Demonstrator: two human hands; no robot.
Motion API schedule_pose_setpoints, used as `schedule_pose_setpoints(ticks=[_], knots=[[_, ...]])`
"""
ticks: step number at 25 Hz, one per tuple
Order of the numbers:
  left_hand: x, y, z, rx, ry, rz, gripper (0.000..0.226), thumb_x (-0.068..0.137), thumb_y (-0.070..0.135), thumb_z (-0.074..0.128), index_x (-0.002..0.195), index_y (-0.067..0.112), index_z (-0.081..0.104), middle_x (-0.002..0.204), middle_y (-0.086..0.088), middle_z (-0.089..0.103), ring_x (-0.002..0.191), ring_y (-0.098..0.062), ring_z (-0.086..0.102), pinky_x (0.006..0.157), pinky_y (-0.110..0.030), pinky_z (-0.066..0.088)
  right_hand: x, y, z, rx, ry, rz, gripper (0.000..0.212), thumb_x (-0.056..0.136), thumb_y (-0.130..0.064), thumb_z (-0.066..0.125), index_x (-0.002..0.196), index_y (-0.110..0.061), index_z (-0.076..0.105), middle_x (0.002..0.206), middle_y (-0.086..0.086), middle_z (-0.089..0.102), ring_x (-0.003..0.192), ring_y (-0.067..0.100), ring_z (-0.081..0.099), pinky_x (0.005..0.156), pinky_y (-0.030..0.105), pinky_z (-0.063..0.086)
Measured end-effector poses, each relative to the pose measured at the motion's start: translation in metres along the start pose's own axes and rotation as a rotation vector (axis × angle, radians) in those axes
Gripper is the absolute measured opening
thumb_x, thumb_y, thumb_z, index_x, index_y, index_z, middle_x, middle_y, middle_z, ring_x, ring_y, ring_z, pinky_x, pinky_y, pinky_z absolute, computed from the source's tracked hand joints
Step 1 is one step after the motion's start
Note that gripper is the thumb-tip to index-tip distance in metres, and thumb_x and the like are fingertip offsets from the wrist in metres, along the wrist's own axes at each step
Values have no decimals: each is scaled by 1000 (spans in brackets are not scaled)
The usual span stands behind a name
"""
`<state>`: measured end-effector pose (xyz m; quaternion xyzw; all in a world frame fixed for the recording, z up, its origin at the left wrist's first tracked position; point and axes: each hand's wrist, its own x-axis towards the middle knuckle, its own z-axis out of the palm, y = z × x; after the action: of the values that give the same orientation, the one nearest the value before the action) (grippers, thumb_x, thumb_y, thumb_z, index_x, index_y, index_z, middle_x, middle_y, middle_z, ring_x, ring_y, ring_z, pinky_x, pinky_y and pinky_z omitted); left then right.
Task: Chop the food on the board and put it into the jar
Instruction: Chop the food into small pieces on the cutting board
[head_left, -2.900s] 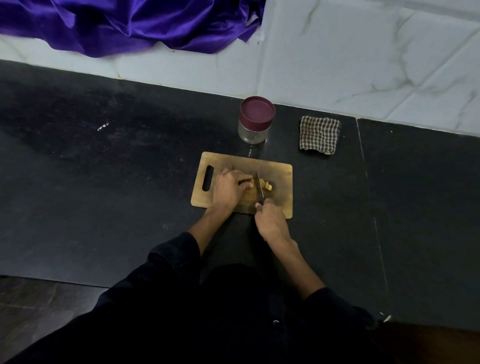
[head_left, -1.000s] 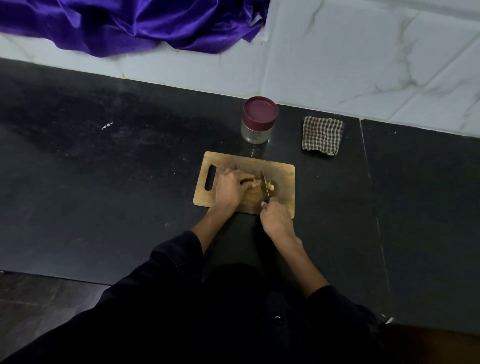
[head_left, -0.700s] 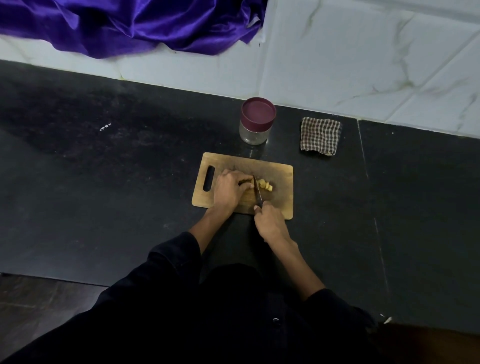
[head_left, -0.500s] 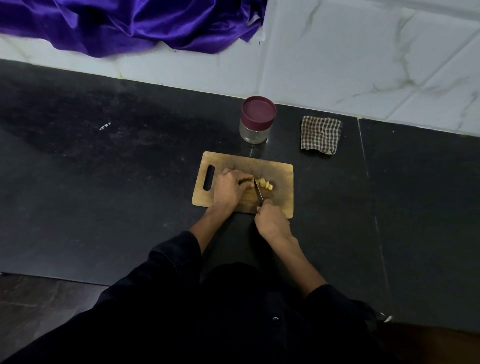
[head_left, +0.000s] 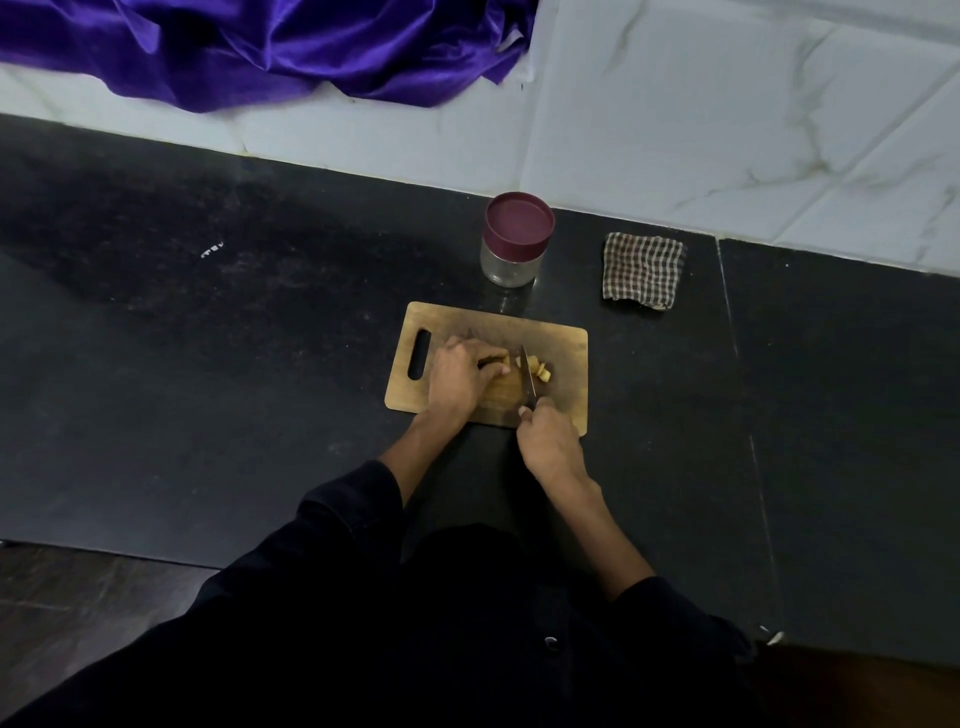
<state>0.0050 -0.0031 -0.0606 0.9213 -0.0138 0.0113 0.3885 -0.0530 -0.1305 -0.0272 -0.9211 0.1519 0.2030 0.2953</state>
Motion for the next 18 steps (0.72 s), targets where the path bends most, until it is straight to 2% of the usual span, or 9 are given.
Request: schedule_pose_setpoints(ticks=[4, 8, 13, 15, 18], knots=[[-1, 0, 0, -7, 15, -5, 28, 78, 21, 75, 106, 19, 71, 106, 4, 71, 104, -11, 58, 96, -31, 46, 1, 0, 0, 41, 11, -16, 23, 103, -29, 41, 112, -11, 53, 99, 9, 62, 90, 24, 63, 78, 45, 53], [-2, 3, -2, 10, 27, 5, 27, 80, 17, 73, 107, 16, 71, 107, 1, 71, 106, -14, 58, 92, -20, 37, -4, -6, 4, 9, -9, -75, 22, 104, -27, 41, 110, -8, 52, 95, 8, 59, 87, 23, 61, 70, 39, 49], [-6, 4, -6, 15, 12, 36, 26, 84, 13, 69, 110, 13, 69, 111, -2, 69, 109, -17, 55, 94, -18, 32, -2, -7, 5, -27, 10, -101, 21, 104, -25, 40, 110, -8, 51, 91, 6, 56, 80, 20, 56, 65, 35, 42], [-7, 5, -7, 15, 9, 37, 26, 84, 13, 68, 110, 13, 69, 112, -2, 69, 110, -16, 55, 96, -19, 33, 0, -8, 6, -26, 7, -98, 21, 104, -26, 40, 110, -9, 51, 93, 6, 59, 82, 20, 59, 65, 37, 46], [-6, 6, -8, 15, 5, 34, 25, 84, 14, 69, 109, 13, 70, 111, -3, 69, 109, -17, 55, 91, -14, 27, 1, -8, 9, -32, 10, -93, 21, 104, -27, 41, 110, -10, 51, 96, 9, 62, 86, 23, 63, 67, 38, 51]])
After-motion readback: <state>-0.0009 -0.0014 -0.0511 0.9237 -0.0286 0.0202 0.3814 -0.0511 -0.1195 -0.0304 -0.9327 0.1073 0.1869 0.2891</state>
